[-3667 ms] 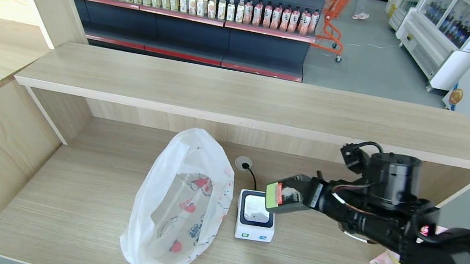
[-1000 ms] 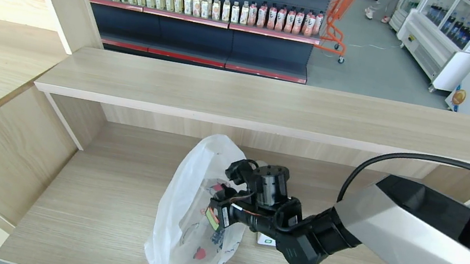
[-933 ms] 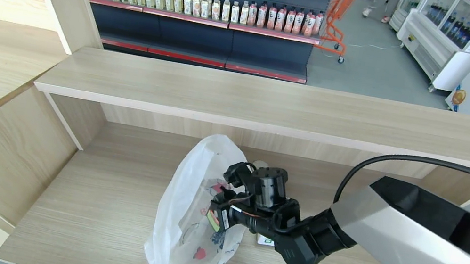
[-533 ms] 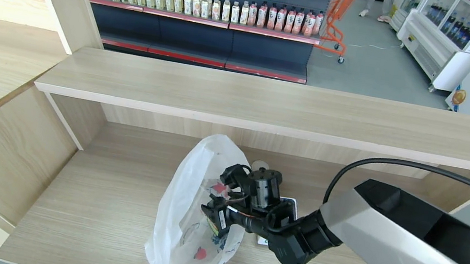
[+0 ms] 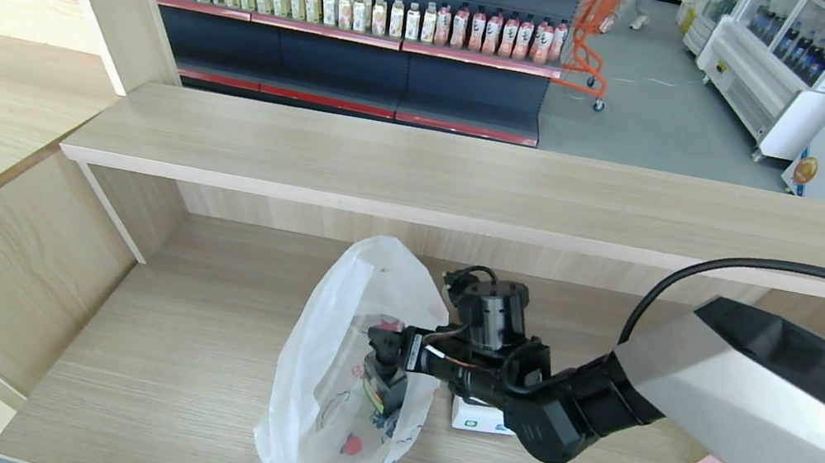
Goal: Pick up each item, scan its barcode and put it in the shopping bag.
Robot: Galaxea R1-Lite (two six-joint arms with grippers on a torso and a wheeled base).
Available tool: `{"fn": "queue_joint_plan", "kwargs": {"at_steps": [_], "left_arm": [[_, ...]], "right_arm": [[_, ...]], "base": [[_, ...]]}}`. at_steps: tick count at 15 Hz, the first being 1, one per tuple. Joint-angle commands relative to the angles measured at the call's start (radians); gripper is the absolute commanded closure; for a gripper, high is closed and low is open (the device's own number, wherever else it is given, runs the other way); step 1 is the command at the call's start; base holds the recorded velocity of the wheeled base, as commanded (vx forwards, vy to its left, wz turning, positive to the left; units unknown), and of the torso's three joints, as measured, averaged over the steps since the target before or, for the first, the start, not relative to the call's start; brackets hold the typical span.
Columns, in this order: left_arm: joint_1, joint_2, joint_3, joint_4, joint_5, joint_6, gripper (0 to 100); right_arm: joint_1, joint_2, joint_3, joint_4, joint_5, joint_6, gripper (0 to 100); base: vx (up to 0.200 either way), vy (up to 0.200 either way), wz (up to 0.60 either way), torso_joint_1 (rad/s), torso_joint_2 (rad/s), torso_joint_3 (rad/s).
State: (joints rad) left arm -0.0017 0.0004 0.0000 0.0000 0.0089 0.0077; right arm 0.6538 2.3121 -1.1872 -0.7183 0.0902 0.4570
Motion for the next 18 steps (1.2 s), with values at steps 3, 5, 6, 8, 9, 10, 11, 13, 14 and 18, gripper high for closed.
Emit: {"fn": "queue_joint_plan", "kwargs": {"at_steps": [3,5,6,8,9,10,11,13,14,18], "left_arm": [[0.000,0.000,0.000,0.000,0.000,0.000,0],[0.000,0.000,0.000,0.000,0.000,0.000,0],[0.000,0.000,0.000,0.000,0.000,0.000,0],[0.000,0.000,0.000,0.000,0.000,0.000,0],[0.000,0.000,0.000,0.000,0.000,0.000,0],[0.000,0.001,0.000,0.000,0.000,0.000,0],[0.000,0.000,0.000,0.000,0.000,0.000,0],[0.000,0.000,0.000,0.000,0.000,0.000,0],[0.000,0.000,0.000,0.000,0.000,0.000,0],[0.000,0.000,0.000,0.000,0.000,0.000,0]], "right_arm": [[-0.108,-0.137,0.163,0.014,0.013,0.043,0],[-0.160,-0.168,0.190,0.017,0.062,0.048,0],[-0.177,-0.184,0.202,0.017,0.075,0.057,0],[-0.206,-0.231,0.245,0.019,0.109,0.065,0],[-0.223,-0.263,0.273,0.019,0.138,0.065,0],[-0.237,-0.292,0.296,0.019,0.158,0.066,0],[-0.253,-0.346,0.334,0.020,0.180,0.066,0],[-0.273,-0.468,0.431,0.022,0.191,0.061,0],[-0.281,-0.514,0.471,0.022,0.194,0.055,0],[-0.367,-0.884,0.656,0.204,0.209,-0.196,0]], "base": [[0.000,0.000,0.00,0.000,0.00,0.000],[0.000,0.000,0.00,0.000,0.00,0.000],[0.000,0.000,0.00,0.000,0.00,0.000],[0.000,0.000,0.00,0.000,0.00,0.000],[0.000,0.000,0.00,0.000,0.00,0.000],[0.000,0.000,0.00,0.000,0.00,0.000],[0.000,0.000,0.00,0.000,0.00,0.000],[0.000,0.000,0.00,0.000,0.00,0.000],[0.000,0.000,0.00,0.000,0.00,0.000],[0.000,0.000,0.00,0.000,0.00,0.000]]}}
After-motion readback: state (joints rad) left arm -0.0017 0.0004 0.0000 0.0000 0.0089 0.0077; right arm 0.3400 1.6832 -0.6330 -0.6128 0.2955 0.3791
